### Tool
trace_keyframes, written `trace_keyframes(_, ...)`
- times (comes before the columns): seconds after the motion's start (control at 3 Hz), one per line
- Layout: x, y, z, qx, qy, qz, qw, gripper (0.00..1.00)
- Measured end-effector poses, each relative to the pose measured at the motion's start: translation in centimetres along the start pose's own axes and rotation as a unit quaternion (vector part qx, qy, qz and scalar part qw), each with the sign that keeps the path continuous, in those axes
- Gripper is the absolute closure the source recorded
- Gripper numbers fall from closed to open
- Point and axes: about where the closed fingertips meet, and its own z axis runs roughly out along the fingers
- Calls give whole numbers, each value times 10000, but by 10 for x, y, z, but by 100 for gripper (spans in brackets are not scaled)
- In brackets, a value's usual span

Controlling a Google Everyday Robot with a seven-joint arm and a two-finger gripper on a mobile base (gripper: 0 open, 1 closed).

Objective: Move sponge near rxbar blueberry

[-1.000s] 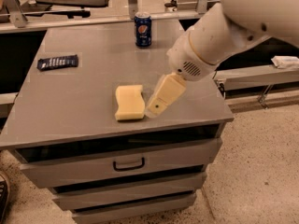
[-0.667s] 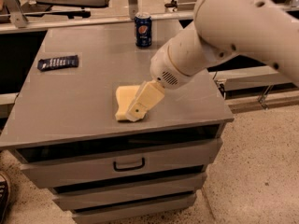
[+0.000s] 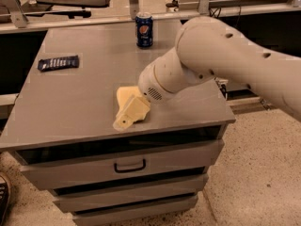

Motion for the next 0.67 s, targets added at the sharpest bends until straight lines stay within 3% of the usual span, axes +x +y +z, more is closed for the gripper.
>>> trace_keyframes(0.67,12,-3,12,86,-121,19,9999,41)
